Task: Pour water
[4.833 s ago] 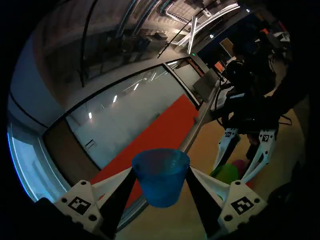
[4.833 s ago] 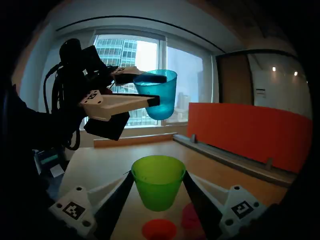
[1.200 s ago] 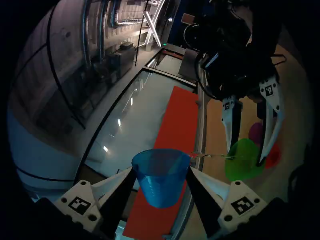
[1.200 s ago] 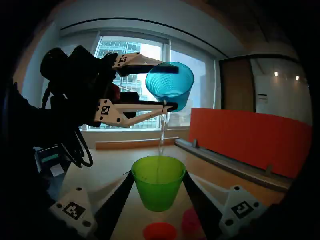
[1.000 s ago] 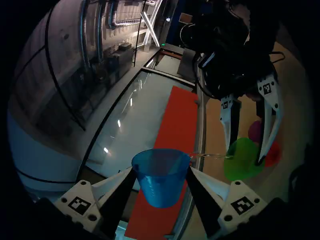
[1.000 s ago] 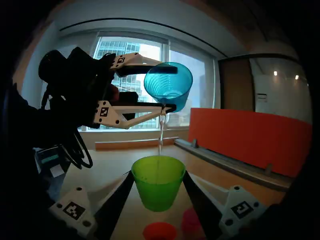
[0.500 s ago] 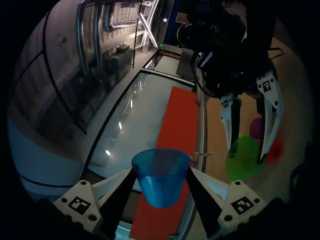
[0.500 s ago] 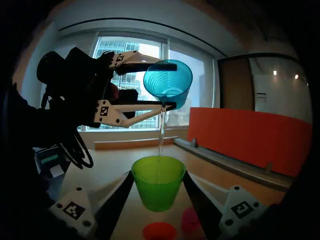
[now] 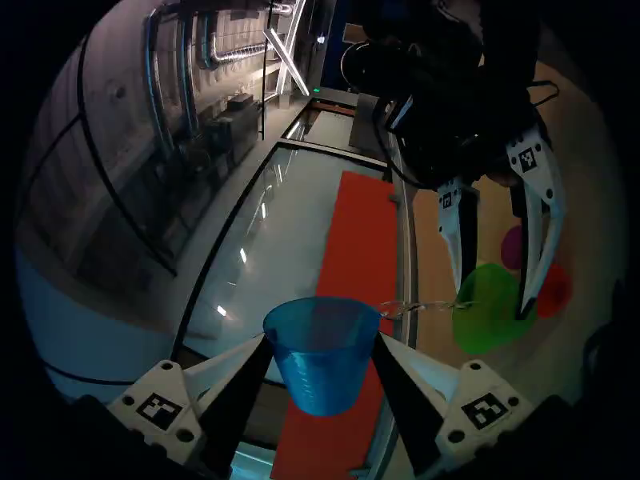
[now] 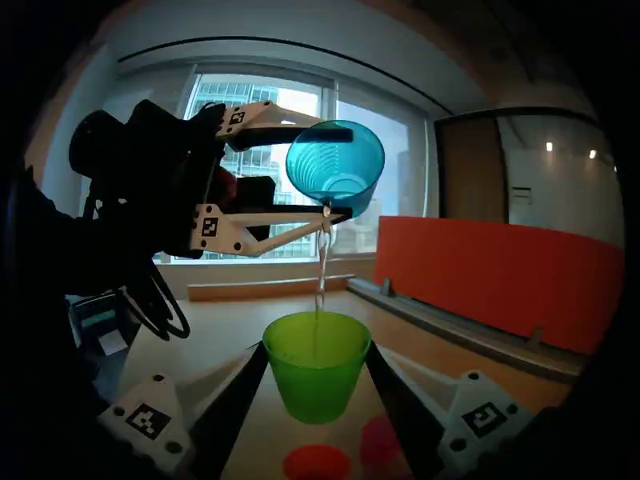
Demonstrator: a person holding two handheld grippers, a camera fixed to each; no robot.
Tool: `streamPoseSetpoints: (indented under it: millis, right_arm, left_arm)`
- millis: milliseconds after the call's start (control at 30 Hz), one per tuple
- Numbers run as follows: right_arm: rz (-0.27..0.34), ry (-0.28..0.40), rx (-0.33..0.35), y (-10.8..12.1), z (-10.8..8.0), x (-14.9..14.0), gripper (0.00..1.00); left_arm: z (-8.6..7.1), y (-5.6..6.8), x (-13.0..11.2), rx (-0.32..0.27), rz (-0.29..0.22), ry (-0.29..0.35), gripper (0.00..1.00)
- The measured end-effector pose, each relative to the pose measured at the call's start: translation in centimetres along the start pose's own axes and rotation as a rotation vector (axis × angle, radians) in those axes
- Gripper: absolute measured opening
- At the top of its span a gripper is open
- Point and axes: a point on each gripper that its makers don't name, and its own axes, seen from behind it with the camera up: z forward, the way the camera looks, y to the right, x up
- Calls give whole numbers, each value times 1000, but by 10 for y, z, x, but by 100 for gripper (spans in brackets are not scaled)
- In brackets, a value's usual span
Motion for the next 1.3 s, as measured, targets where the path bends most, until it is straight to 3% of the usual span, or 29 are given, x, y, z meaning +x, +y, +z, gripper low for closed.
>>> streamPoseSetpoints:
  millis: [967, 1300]
  right_arm:
    - [-3, 7, -4, 0, -1, 2, 91]
    - [-3, 11, -4, -1, 1, 3, 91]
  left_arm:
    - [-4, 1, 5, 8, 98, 5, 85]
    - [-2, -2, 4, 16, 161, -2, 85]
